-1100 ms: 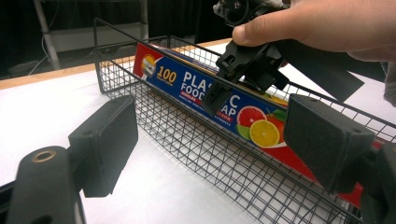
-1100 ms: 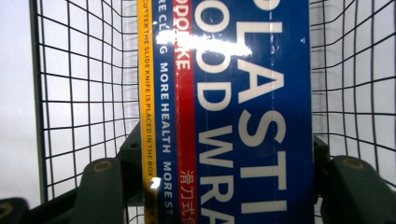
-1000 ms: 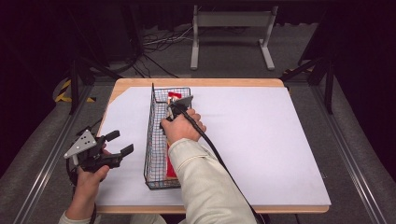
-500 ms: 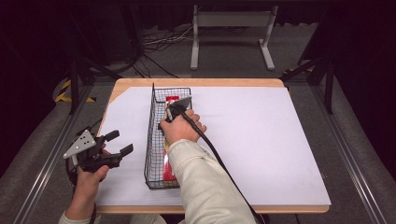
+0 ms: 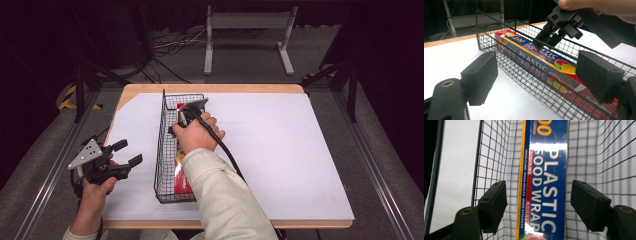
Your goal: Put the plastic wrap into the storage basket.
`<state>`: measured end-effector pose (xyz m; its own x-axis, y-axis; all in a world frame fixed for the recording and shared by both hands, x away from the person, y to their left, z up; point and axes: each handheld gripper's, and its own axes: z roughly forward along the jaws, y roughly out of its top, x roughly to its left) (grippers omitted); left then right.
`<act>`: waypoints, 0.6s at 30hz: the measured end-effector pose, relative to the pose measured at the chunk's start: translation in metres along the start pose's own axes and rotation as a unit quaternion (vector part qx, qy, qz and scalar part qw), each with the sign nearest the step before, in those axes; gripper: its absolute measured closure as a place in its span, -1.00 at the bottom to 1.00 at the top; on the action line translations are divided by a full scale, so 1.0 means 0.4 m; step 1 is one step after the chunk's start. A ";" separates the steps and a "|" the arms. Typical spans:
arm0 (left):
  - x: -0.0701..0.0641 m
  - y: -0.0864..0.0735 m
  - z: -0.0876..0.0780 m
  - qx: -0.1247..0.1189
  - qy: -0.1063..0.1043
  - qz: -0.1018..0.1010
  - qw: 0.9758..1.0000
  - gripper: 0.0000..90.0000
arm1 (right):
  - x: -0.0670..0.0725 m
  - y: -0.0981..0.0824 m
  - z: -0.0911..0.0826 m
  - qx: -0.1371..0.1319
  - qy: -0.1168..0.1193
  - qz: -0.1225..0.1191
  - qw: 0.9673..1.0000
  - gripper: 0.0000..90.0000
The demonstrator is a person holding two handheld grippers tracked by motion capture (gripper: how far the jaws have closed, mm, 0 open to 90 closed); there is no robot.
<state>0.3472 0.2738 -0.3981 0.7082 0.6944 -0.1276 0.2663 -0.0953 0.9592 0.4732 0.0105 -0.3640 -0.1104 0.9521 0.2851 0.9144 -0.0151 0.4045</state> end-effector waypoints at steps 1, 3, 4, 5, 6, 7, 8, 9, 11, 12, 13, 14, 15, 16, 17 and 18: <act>0.000 0.000 -0.001 0.000 0.000 -0.001 1.000 -0.57 | -0.002 0.000 -0.007 -0.010 0.002 -0.013 1.000 -0.33; 0.000 0.000 -0.002 0.000 0.001 -0.002 1.000 -0.57 | -0.002 -0.003 -0.018 -0.026 0.004 -0.041 0.999 -0.32; 0.001 -0.001 -0.003 0.000 0.001 -0.002 1.000 -0.57 | -0.003 -0.004 -0.024 -0.031 0.008 -0.056 0.998 -0.32; 0.002 -0.001 -0.003 0.000 0.003 -0.002 1.000 -0.57 | -0.005 -0.006 -0.032 -0.039 0.012 -0.068 0.997 -0.32; 0.003 -0.001 -0.003 0.001 0.003 -0.003 1.000 -0.57 | -0.007 -0.007 -0.041 -0.047 0.019 -0.082 0.995 -0.31; 0.004 -0.002 -0.003 0.001 0.004 -0.003 1.000 -0.57 | -0.011 -0.007 -0.051 -0.056 0.026 -0.093 0.994 -0.30; 0.005 -0.002 -0.003 0.002 0.004 -0.003 1.000 -0.58 | -0.017 -0.008 -0.061 -0.061 0.033 -0.097 0.993 -0.28; 0.006 -0.003 -0.003 0.003 0.005 -0.003 1.000 -0.58 | -0.025 -0.010 -0.075 -0.069 0.042 -0.101 0.992 -0.28; 0.006 -0.003 -0.003 0.004 0.004 -0.002 1.000 -0.57 | -0.042 -0.010 -0.095 -0.075 0.055 -0.091 0.992 -0.26; 0.005 -0.004 -0.004 0.004 0.005 -0.003 1.000 -0.58 | -0.052 -0.011 -0.108 -0.080 0.064 -0.085 0.991 -0.26; 0.006 -0.006 -0.004 0.004 0.005 -0.003 1.000 -0.57 | -0.059 -0.011 -0.117 -0.082 0.069 -0.083 0.991 -0.26; 0.006 -0.006 -0.004 0.004 0.005 -0.003 1.000 -0.58 | -0.059 -0.011 -0.117 -0.082 0.069 -0.083 0.991 -0.26; 0.008 -0.007 -0.004 0.005 0.005 -0.004 1.000 -0.58 | -0.066 -0.012 -0.128 -0.083 0.073 -0.086 0.990 -0.26; 0.011 -0.010 -0.004 0.007 0.006 -0.006 1.000 -0.58 | -0.071 -0.013 -0.137 -0.085 0.075 -0.088 0.990 -0.27; 0.012 -0.012 -0.003 0.007 0.007 -0.009 1.000 -0.58 | -0.078 -0.014 -0.148 -0.087 0.078 -0.087 0.989 -0.27; 0.015 -0.013 -0.003 0.008 0.007 -0.008 1.000 -0.58 | -0.084 -0.014 -0.156 -0.090 0.082 -0.090 0.988 -0.29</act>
<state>0.3492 0.2793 -0.4036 0.6942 0.7064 -0.1385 0.2879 -0.0961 0.9528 0.4475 -0.0402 -0.3217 -0.3403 0.8820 0.3260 0.7912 0.0812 0.6061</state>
